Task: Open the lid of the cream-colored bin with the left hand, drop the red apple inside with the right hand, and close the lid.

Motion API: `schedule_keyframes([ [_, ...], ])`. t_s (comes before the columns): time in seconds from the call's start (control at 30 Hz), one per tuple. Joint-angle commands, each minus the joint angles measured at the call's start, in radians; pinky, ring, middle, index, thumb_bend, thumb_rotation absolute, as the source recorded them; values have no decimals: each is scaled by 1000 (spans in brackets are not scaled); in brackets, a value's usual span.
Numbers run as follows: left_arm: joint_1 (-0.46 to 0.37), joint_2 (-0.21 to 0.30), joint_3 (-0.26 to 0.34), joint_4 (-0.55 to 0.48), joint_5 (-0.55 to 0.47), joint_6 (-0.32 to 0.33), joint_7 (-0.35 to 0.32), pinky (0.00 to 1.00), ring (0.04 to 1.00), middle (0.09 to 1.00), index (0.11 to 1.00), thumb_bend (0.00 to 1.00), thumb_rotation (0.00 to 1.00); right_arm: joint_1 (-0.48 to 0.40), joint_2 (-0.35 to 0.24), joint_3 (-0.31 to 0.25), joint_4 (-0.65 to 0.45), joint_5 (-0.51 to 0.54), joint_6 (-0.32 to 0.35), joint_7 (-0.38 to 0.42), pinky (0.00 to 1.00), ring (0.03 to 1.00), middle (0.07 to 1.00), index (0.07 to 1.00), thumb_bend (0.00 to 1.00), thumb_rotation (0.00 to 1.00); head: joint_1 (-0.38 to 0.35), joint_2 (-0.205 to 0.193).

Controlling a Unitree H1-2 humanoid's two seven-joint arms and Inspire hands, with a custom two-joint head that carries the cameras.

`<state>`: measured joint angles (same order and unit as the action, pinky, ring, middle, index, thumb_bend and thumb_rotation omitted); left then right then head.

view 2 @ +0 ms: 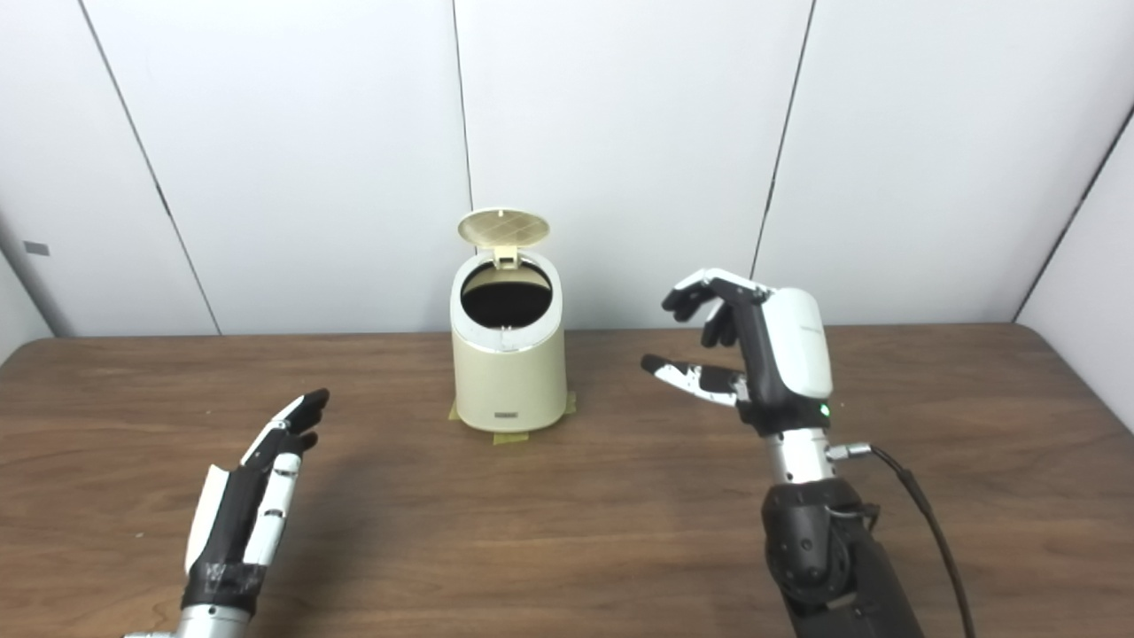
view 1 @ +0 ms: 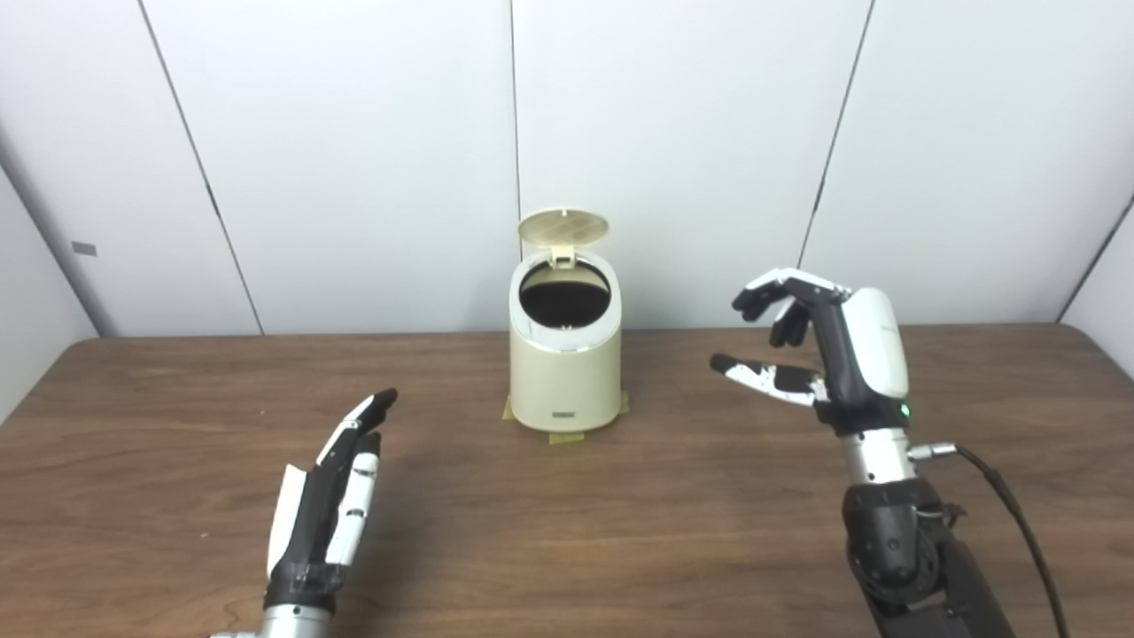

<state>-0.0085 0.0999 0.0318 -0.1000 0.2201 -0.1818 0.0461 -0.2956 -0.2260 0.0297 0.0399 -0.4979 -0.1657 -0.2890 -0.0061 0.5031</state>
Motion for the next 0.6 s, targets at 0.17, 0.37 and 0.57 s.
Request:
schedule_keyframes([
  [0.17,-40,22,12,-3,8,-36,14,858,891,887,862,233,1000,74,17,-47,-103,390,91,228,637,711,723,724,229,453,3,-5],
  [0.37,-88,29,14,-1,5,-35,14,822,880,878,852,322,1000,137,37,-57,-105,402,79,245,610,727,746,741,171,363,15,-7],
  [0.57,-200,32,26,-35,-1,55,3,872,913,903,876,462,1000,170,70,-80,-84,382,83,210,617,726,737,727,186,322,20,-12],
])
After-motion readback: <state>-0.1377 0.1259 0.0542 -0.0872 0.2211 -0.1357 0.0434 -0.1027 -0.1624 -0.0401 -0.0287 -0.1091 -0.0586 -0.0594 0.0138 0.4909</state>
